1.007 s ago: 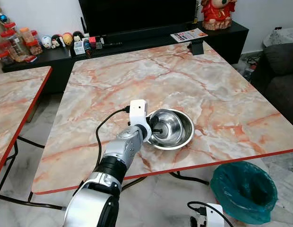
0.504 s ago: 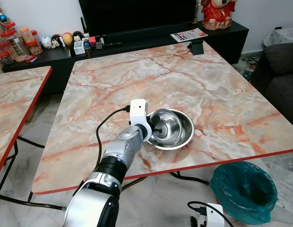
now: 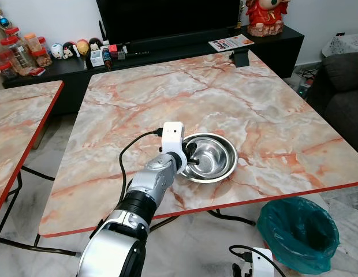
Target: Setting the table
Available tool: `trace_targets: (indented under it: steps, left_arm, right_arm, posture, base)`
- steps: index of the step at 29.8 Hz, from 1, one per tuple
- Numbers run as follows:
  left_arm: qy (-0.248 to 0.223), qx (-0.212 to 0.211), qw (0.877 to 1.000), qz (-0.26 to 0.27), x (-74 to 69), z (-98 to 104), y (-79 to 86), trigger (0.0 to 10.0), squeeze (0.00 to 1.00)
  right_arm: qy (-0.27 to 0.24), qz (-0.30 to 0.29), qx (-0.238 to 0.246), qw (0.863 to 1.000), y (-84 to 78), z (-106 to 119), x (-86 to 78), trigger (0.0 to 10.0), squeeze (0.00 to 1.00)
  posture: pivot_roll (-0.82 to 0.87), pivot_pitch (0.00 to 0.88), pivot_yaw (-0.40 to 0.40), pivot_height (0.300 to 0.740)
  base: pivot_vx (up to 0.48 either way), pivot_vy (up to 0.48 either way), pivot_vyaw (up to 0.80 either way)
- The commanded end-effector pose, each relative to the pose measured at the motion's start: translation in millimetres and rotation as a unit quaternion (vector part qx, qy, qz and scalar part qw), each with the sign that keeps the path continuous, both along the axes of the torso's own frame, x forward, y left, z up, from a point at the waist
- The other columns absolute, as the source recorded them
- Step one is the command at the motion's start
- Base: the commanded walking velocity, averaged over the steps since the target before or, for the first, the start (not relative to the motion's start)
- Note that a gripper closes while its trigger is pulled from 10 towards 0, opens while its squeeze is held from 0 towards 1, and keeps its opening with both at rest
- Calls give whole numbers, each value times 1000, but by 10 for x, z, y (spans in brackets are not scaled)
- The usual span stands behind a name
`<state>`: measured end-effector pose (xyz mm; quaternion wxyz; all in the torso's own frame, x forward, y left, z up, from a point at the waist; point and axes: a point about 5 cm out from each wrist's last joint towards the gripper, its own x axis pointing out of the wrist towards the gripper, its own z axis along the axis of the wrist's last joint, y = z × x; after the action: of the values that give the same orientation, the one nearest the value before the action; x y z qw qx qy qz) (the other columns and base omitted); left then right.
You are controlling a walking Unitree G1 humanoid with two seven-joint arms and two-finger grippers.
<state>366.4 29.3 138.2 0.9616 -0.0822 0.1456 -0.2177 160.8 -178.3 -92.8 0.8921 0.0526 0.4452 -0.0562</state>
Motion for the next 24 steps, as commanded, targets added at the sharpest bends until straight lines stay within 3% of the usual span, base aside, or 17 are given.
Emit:
trace_targets:
  steps: [1, 7, 9, 13, 15, 19, 20, 22, 23, 24]
  left_arm:
    - [-30, 10, 1000, -4, 12, 110, -58, 10000, 0]
    - [-71, 41, 997, 9, 58, 234, 1, 10000, 0]
    - [-104, 46, 993, 15, 70, 333, 21, 10000, 0]
    - [-145, 31, 989, 18, 49, 412, 39, 10000, 0]
    - [-180, 16, 983, 39, 16, 437, 160, 10000, 0]
    - [-191, 32, 978, 74, -20, 326, 389, 10000, 0]
    - [-191, 37, 976, 96, -40, 253, 535, 10000, 0]
    - [-192, 43, 974, 116, -62, 189, 672, 10000, 0]
    - [-200, 67, 967, 142, -106, 100, 883, 10000, 0]
    - [-203, 75, 965, 149, -124, 70, 952, 10000, 0]
  right_arm:
    - [-4, -3, 5, 1000, 33, 5, 17, 10000, 0]
    - [-5, -1, 4, 1000, 35, 10, 30, 10000, 0]
    - [-6, -1, 5, 1000, 38, 14, 41, 10000, 0]
    - [-5, 0, 4, 1000, 38, 14, 41, 10000, 0]
    - [-6, 1, 4, 1000, 38, 17, 49, 10000, 0]
    - [-8, 2, 4, 1000, 33, 22, 61, 10000, 0]
    - [-9, 3, 4, 1000, 34, 26, 70, 10000, 0]
    - [-11, 4, 4, 1000, 35, 30, 77, 10000, 0]
    - [-15, 6, 4, 1000, 38, 36, 89, 10000, 0]
    - [-16, 7, 4, 1000, 39, 39, 93, 10000, 0]
  posture:
    - [-15, 0, 123, 728]
    - [-15, 0, 123, 728]
    - [-15, 0, 123, 728]
    - [-5, 0, 117, 728]
    - [-6, 0, 117, 728]
    - [-4, 0, 117, 728]
    - [0, 0, 115, 728]
    - [0, 0, 115, 728]
    - [2, 0, 113, 728]
    - [2, 0, 113, 728]
  base:
    - [0, 0, 0]
    - [0, 0, 0]
    - [0, 0, 0]
    - [0, 0, 0]
    - [0, 0, 0]
    - [0, 0, 0]
    - [0, 0, 0]
    - [0, 0, 0]
    - [0, 0, 0]
    - [0, 0, 0]
